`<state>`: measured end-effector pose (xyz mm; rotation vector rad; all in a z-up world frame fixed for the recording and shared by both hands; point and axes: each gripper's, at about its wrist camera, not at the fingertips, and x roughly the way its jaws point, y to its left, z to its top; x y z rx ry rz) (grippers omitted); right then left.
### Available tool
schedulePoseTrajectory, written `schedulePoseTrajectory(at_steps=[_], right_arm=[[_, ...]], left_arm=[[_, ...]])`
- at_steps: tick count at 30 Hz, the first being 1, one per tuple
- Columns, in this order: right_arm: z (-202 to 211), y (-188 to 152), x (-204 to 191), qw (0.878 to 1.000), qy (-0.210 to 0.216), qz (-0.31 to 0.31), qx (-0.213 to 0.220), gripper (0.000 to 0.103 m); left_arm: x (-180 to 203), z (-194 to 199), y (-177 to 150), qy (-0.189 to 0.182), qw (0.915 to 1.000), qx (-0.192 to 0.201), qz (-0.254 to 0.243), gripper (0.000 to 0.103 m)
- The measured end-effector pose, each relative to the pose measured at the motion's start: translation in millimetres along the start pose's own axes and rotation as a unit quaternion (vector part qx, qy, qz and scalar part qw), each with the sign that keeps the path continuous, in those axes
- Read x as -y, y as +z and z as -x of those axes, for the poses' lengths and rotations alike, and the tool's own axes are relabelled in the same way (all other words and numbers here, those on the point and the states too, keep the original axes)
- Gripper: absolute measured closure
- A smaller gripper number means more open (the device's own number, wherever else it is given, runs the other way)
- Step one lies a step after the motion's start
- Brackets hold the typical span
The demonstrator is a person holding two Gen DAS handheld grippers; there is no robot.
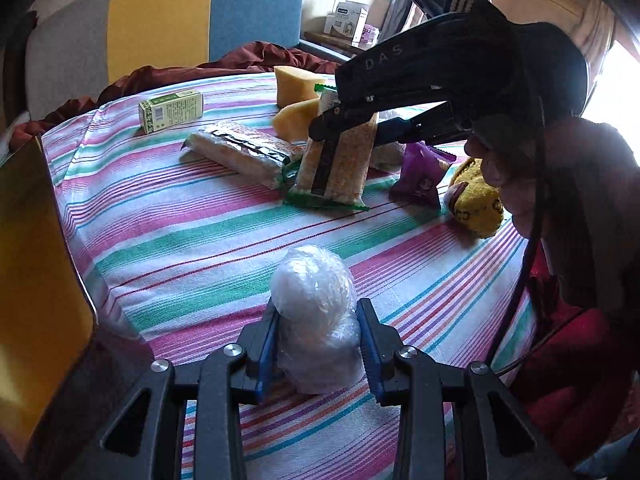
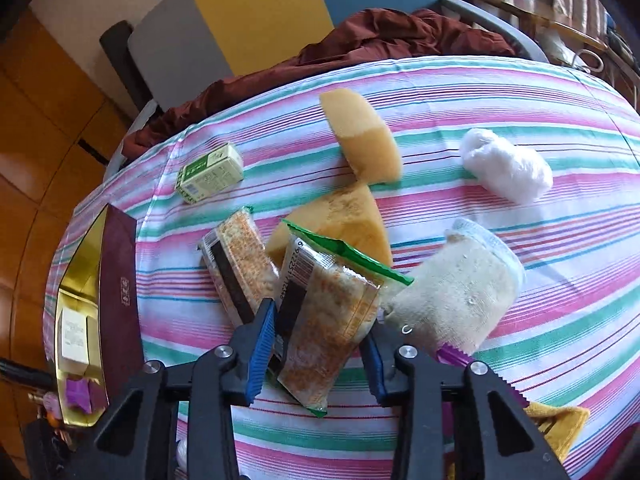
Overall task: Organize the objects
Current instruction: 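Lift the wrapped ball with the left gripper while the right gripper grasps the snack pack, then lower the wrapped ball into the gold box and open the left gripper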
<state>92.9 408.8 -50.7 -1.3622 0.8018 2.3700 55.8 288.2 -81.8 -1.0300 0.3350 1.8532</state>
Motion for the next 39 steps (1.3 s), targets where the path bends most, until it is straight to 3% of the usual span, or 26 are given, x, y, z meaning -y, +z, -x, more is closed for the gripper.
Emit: schedulePoseTrajectory(at_steps=[10, 16, 25, 32, 39], right_arm=[[1.3, -5.0, 2.8, 1.0, 0.011, 0.005, -0.017, 0.071], [1.9, -6.1, -5.8, 1.0, 0.006, 0.027, -0.013, 0.071], [7.1, -9.0, -12.8, 0.999, -0.009, 0.049, 0.001, 0.071], [7.1, -11.8, -22.7, 0.997, -0.026, 0.074, 0.007, 0.071], [7.1, -13.7, -26.3, 0.996, -0.034, 0.085, 0.012, 0.071]], left_arm=[[-2.2, 6.9, -1.8, -0.007, 0.9999, -0.003, 0.008, 0.067], [-1.7, 28.1, 6.4, -0.005, 0.9997, 0.021, 0.01, 0.067], [-37.2, 77.2, 18.1, 0.0, 0.9949, 0.058, 0.082, 0.067], [-105.5, 117.0, 11.1, 0.054, 0.9799, 0.08, 0.175, 0.067], [-192.5, 147.4, -1.4, 0.117, 0.9504, 0.089, 0.274, 0.067]])
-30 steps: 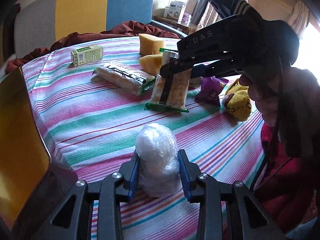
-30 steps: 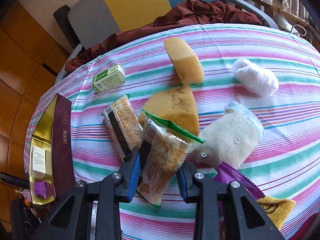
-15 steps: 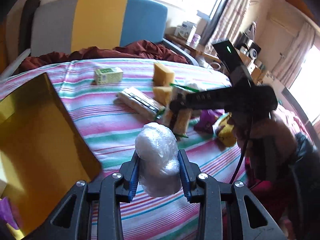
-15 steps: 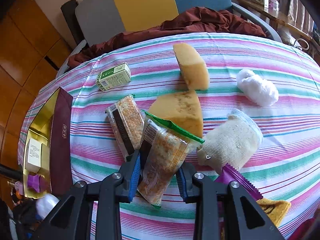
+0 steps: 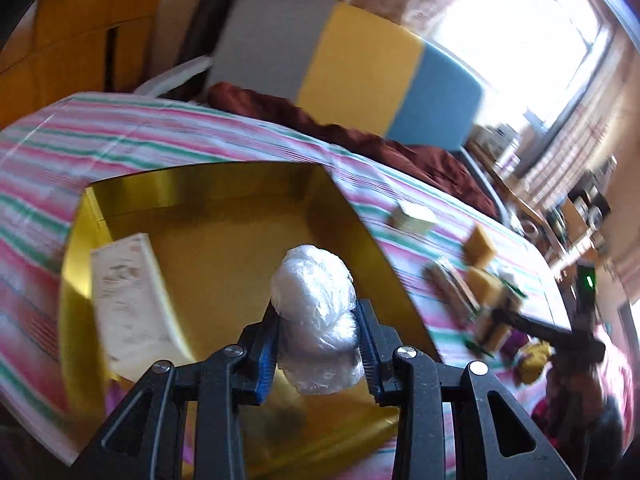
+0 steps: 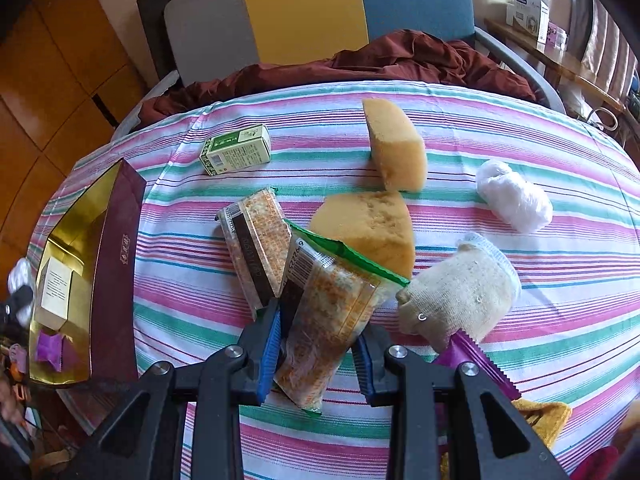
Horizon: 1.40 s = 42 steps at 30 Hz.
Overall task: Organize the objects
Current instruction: 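Lower the wrapped ball into the gold box and open the left gripper, then carry the green-wrapped snack pack into the gold box and release it with the right gripper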
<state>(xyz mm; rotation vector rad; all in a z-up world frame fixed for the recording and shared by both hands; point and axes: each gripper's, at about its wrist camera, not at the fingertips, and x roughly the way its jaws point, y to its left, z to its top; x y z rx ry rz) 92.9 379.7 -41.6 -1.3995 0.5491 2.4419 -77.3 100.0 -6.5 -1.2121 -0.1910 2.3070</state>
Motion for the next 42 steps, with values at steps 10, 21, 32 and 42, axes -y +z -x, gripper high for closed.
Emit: schedulePoseTrajectory(at_steps=[10, 21, 32, 42], right_arm=[[-1.5, 0.1, -0.8, 1.0, -0.005, 0.003, 0.001, 0.071], [-1.2, 1.1, -2.5, 1.0, -0.01, 0.013, 0.005, 0.072], [0.9, 1.7, -0.1, 1.0, -0.018, 0.012, 0.011, 0.072], [14.1, 1.4, -3.5, 0.999, -0.012, 0.016, 0.039, 0.072]], left_arm=[[-50.0, -31.0, 39.2, 0.032, 0.9972, -0.009, 0.068, 0.066], [-87.5, -59.3, 52.8, 0.144, 0.9875, -0.019, 0.061, 0.054], [-54.7, -15.1, 36.0, 0.153, 0.9871, 0.045, 0.017, 0.043], [-23.1, 25.5, 1.7, 0.155, 0.9843, 0.082, -0.019, 0.04]])
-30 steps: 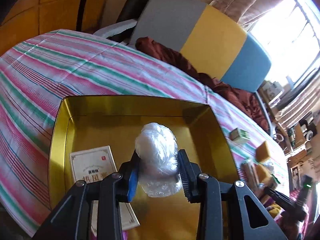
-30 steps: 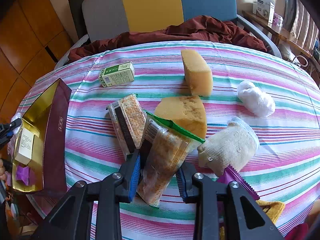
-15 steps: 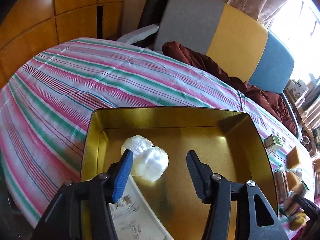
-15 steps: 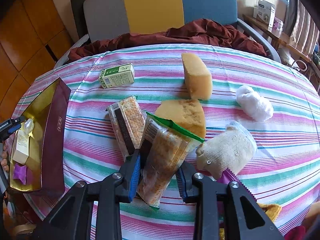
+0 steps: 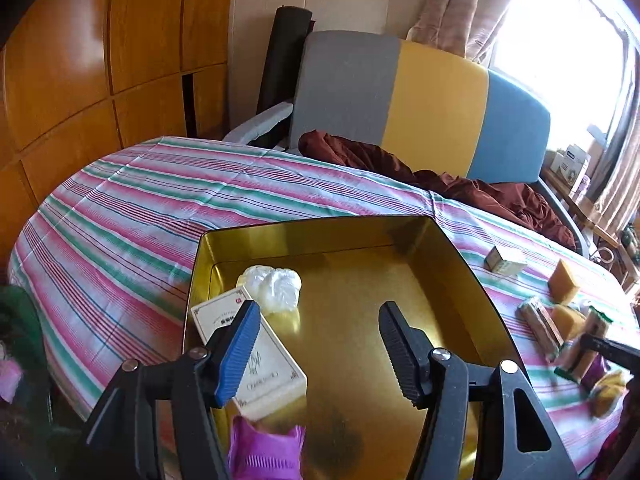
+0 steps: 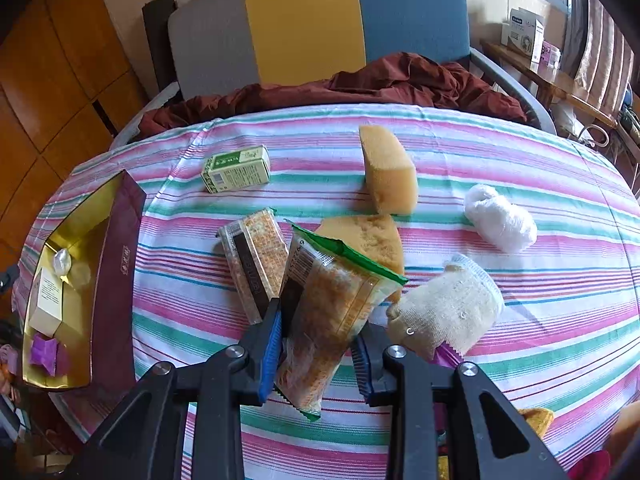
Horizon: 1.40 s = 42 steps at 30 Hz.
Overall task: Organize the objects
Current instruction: 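Carry the green-wrapped snack pack into the gold box and release it with the right gripper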
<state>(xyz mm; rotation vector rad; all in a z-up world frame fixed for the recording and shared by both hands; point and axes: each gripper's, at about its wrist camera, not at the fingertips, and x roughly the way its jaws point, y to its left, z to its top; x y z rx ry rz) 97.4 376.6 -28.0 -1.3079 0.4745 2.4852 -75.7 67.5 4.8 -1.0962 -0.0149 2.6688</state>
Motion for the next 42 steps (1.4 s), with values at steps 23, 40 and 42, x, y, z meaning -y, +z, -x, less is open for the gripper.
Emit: schedulePoseTrajectory(at_steps=[23, 40, 42], right_arm=[[30.9, 15.1, -143.8, 0.981, 0.146, 0.123, 0.025, 0.072], [-55.1, -25.1, -315.1, 0.936, 0.212, 0.245, -0.135, 0.066], [-59.5, -31.2, -323.2, 0.934, 0.216, 0.246, -0.144, 0.056]], left_arm=[[-12.3, 21.5, -32.6, -0.011, 0.9999, -0.011, 0.005, 0.034], [-106.4, 36.0, -50.4, 0.037, 0.9936, -0.007, 0.106, 0.034], [-109.4, 35.5, -52.3, 0.038, 0.9932, -0.008, 0.11, 0.034]])
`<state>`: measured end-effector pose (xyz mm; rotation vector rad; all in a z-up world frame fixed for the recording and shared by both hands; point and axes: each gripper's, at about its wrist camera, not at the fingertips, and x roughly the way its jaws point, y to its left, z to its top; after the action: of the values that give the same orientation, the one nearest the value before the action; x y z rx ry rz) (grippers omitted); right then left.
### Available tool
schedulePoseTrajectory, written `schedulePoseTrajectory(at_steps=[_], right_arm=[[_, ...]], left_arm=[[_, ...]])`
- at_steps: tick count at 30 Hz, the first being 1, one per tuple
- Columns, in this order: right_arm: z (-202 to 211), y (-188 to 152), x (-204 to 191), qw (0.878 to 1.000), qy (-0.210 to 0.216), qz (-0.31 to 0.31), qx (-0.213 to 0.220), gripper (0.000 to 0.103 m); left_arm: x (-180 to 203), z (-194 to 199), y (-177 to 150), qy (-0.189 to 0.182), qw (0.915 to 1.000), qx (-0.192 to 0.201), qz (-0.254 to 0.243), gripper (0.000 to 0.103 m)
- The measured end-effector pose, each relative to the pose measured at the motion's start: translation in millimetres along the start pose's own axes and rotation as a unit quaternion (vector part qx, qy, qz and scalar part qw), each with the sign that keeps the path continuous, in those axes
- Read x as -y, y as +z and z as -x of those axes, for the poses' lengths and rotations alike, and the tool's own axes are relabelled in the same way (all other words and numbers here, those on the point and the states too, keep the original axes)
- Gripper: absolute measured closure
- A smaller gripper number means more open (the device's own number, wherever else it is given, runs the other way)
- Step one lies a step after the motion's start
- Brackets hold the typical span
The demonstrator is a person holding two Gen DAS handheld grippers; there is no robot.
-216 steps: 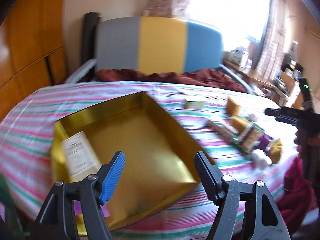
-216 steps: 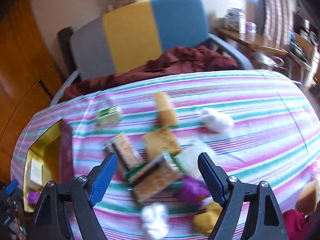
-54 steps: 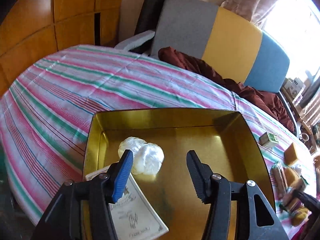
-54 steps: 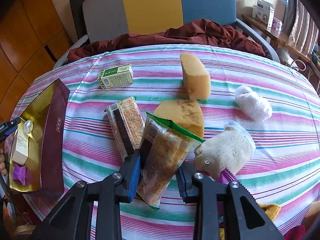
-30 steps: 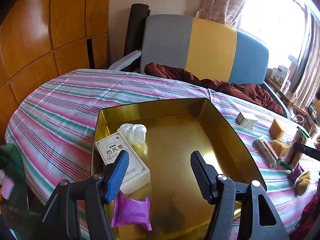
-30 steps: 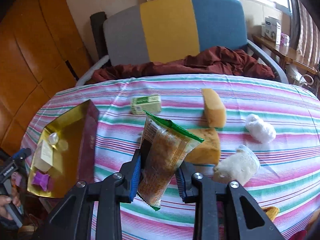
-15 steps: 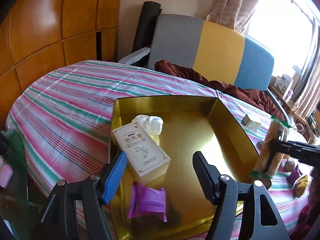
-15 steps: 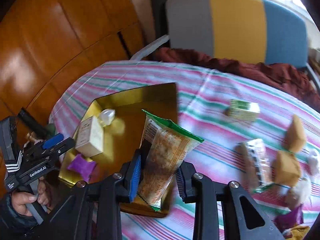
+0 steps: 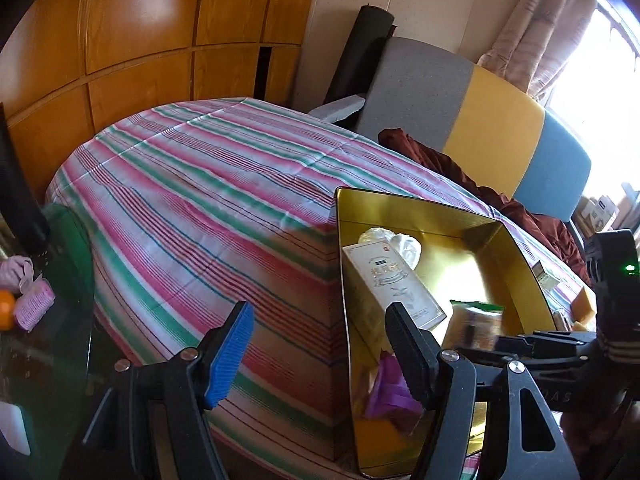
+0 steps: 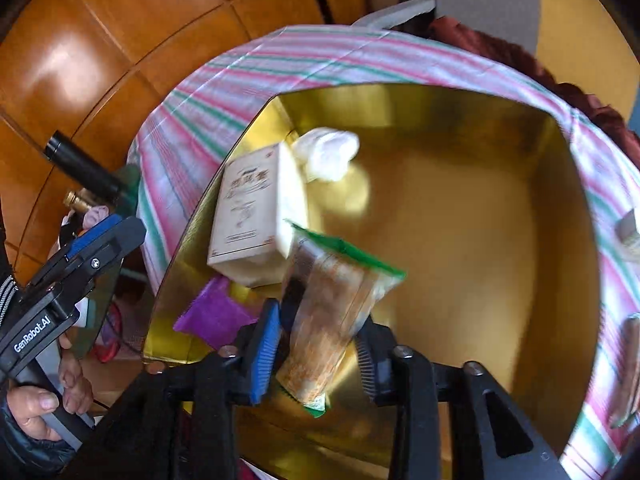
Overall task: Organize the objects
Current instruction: 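Carry the green-wrapped snack pack into the gold box and release it with the right gripper, then grasp the green-white small box with the left gripper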
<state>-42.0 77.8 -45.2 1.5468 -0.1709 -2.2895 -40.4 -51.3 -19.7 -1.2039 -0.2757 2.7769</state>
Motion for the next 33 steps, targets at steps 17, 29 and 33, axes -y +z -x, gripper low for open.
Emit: schedulePoseTrajectory(at_steps=[17, 29, 33], right_arm=[[72.6, -36.4, 28.6, 0.992, -0.063, -0.026, 0.102, 0.018], [129.0, -65.1, 99.4, 0.976, -0.141, -0.083, 0.141, 0.017], [153.0, -76.8, 133.1, 0.966, -0.179, -0.105, 0.154, 0.017]], left_arm=[[45.2, 8.5, 1.7, -0.025, 0.9973, 0.01, -0.068, 0.027], [91.6, 10.8, -3.3, -0.048, 0.9903, 0.004, -0.13, 0.025], [108.8, 10.2, -3.3, -0.057, 0.987, 0.001, -0.15, 0.022]])
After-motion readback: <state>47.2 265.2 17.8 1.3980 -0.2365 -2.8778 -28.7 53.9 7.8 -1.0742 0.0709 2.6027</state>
